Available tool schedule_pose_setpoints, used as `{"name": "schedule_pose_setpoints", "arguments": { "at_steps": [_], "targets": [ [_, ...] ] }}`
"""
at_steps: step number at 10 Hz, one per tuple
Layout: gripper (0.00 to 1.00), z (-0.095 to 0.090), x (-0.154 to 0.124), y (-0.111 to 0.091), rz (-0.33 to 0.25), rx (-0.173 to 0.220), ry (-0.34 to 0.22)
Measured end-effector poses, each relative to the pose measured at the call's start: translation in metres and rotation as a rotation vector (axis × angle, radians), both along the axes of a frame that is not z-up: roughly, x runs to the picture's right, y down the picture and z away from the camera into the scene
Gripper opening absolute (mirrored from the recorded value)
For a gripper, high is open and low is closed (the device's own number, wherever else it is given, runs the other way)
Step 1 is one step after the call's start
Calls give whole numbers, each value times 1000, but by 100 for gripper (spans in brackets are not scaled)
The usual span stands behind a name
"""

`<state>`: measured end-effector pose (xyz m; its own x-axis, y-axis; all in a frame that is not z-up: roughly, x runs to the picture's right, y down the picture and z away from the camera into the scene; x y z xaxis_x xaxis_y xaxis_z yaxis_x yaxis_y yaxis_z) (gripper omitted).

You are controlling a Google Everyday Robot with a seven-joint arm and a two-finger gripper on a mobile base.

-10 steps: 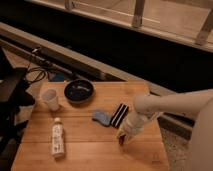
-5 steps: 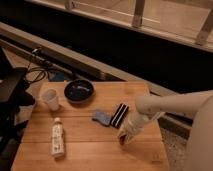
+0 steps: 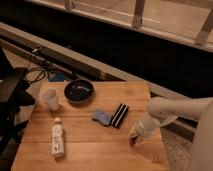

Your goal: Drag the pepper across the table

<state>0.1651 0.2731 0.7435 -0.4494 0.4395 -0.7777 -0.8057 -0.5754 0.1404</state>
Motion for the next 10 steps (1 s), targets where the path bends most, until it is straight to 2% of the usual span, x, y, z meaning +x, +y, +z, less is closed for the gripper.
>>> {"name": "schedule_pose_setpoints", "arguments": {
  "at_steps": [1, 3, 4, 7, 8, 10],
  "targets": [
    [3, 1, 23, 6, 28, -11, 39],
    [3, 4, 48, 16, 65, -36, 96],
    [3, 7, 55, 20, 83, -48, 121],
    [3, 10, 59, 27, 106, -61, 150],
    [5, 10, 62, 29, 110, -65, 158],
    [22, 7, 54, 21, 84, -54, 140]
  ]
}}
